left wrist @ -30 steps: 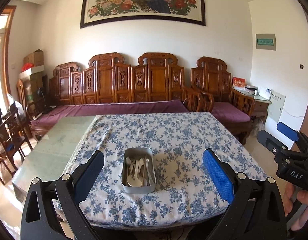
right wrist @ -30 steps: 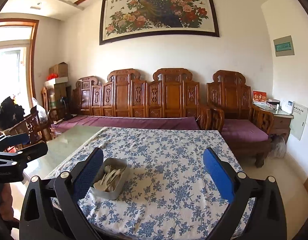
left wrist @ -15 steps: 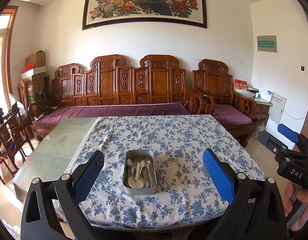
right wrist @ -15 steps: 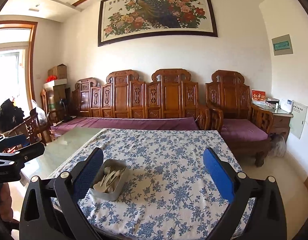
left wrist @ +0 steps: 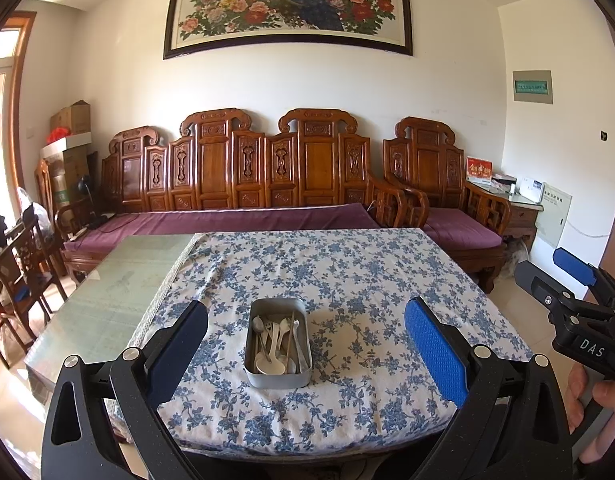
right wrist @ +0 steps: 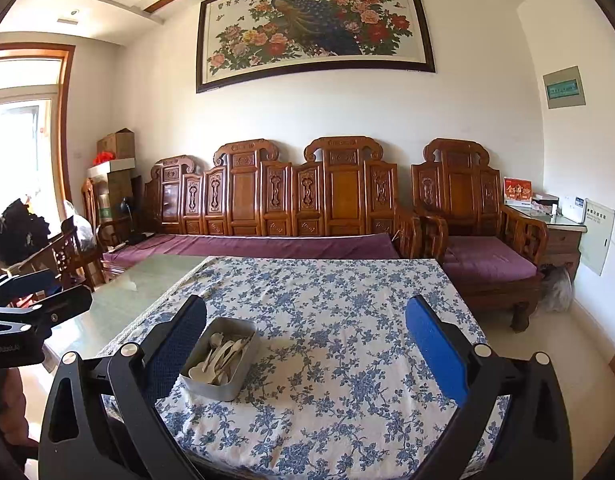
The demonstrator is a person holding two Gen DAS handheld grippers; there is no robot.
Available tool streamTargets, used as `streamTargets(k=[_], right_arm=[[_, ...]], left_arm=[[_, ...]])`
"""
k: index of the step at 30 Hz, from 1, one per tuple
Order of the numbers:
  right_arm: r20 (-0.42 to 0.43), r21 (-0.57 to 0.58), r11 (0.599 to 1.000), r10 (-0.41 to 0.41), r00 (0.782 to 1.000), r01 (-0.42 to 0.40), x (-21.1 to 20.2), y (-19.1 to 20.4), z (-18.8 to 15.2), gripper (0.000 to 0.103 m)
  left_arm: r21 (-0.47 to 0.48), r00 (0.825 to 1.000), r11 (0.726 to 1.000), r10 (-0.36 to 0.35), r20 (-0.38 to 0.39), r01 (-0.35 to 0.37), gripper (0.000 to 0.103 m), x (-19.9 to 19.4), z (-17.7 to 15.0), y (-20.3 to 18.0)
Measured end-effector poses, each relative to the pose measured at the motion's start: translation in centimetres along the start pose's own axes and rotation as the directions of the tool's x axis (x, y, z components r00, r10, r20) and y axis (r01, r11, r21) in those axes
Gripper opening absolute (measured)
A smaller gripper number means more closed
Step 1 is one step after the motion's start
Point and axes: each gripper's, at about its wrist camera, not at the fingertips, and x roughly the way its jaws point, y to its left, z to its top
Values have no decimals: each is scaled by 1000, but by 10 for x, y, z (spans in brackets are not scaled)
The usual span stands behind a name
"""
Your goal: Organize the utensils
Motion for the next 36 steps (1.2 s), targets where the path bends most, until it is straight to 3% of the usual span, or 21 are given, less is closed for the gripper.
streamTargets(k=[36], right_arm=[[0,5,1000,3,1000,-3,-3,4,-4,100]], left_arm=[[5,1000,1000,-10,21,9,95,-12,3,-5]])
